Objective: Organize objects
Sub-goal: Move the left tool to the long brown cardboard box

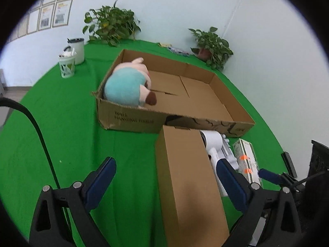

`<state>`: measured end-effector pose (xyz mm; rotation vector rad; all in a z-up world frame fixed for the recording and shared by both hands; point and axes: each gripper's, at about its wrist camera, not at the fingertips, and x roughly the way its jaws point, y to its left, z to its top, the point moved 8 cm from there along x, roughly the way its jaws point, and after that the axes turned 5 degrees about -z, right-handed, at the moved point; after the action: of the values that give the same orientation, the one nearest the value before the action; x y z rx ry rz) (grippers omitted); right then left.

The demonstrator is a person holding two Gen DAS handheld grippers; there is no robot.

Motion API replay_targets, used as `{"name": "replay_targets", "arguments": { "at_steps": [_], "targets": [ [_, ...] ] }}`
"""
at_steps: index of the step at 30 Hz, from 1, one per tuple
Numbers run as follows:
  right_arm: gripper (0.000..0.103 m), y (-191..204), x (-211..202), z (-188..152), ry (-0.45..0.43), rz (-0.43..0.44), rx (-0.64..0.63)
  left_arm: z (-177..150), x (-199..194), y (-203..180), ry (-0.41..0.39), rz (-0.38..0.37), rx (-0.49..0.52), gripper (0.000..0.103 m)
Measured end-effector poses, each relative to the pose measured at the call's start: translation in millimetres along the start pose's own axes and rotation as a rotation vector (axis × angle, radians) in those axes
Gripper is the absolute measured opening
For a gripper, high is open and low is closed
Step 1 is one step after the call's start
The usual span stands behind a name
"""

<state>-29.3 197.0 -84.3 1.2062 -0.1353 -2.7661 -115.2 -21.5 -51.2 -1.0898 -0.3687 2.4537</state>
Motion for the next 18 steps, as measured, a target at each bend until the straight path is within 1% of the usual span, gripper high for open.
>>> {"name": "replay_targets", "arguments": {
  "at_steps": [1,3,5,7,9,10,11,16,18],
  "targets": [
    [0.102,11,1,-9,0.031,0.07,-0.012,-9,5,-2,0.04,-0.052,-0.017,0.098],
    [0.102,31,0,-22,0.07,0.174,-0.027,-25,14,-4,0.119,-0.162,-0.071,0.098],
    [0.102,47,0,-30,0.09,0.224,-0.025,-39,26,-4,0.169,-0.226,-0.121,0.097],
    [0.102,59,6,-36,0.118,0.25,-0.016,-48,35,-5,0.2,-0.243,-0.124,0.097],
    [0.102,65,17,-38,0.152,0.244,-0.009,-55,42,-9,0.223,-0.292,-0.135,0.092],
    [0.102,69,20,-39,0.168,0.251,-0.007,-57,45,-7,0.227,-0.299,-0.148,0.091],
    [0.102,74,22,-42,0.186,0.263,-0.007,-58,45,-7,0.23,-0.304,-0.153,0.09],
    [0.102,81,21,-46,0.211,0.283,-0.009,-64,43,-12,0.246,-0.302,-0.135,0.089],
    [0.102,81,22,-50,0.245,0.3,0.01,-68,40,-15,0.255,-0.305,-0.137,0.089]
  ]
}}
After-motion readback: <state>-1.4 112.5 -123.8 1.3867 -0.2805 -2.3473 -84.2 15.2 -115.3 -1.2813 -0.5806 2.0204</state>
